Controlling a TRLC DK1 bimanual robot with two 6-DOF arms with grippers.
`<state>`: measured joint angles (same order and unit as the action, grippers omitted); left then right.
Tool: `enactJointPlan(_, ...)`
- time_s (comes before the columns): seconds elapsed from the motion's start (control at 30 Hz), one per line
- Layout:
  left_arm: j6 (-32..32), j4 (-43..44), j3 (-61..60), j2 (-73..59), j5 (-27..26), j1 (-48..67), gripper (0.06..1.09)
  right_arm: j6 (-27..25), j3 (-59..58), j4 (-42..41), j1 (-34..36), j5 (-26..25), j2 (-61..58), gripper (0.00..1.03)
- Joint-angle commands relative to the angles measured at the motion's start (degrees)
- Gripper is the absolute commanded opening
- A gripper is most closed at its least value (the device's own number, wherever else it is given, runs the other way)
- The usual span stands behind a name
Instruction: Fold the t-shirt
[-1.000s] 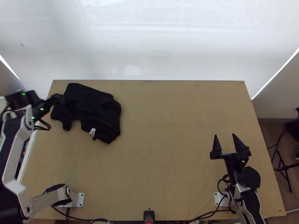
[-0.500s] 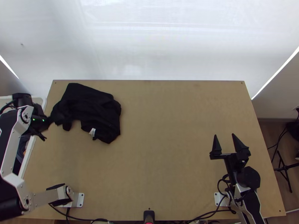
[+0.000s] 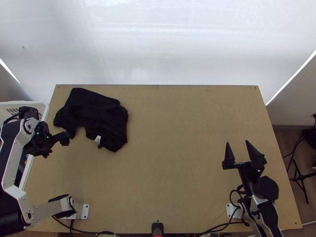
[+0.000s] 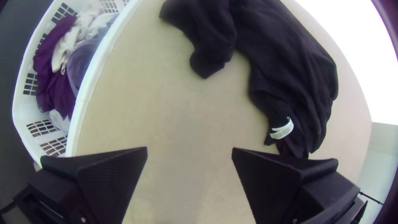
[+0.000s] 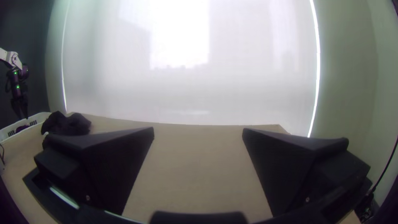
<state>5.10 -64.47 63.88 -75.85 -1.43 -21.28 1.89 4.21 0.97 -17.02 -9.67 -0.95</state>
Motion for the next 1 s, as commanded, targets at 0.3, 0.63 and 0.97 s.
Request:
enactJointPlan(0.3, 5.6, 5.4, -4.6, 2.8, -1.7, 4.7, 1.05, 3.9, 49.3, 32.9, -7.0, 6.9, -52.9, 0.99)
enactJointPlan(0.63, 7.1, 7.9, -4.0, 3.1, -3.8, 6.4, 1.05, -11.4, 82.4, 53.3, -28.2, 8.4, -81.0, 0.99)
enactJointPlan(0.97, 8.3, 10.9, -4.3, 4.0, -3.8, 7.0, 1.05, -15.2, 114.0, 57.6, -38.4, 10.3, -110.2, 0.92)
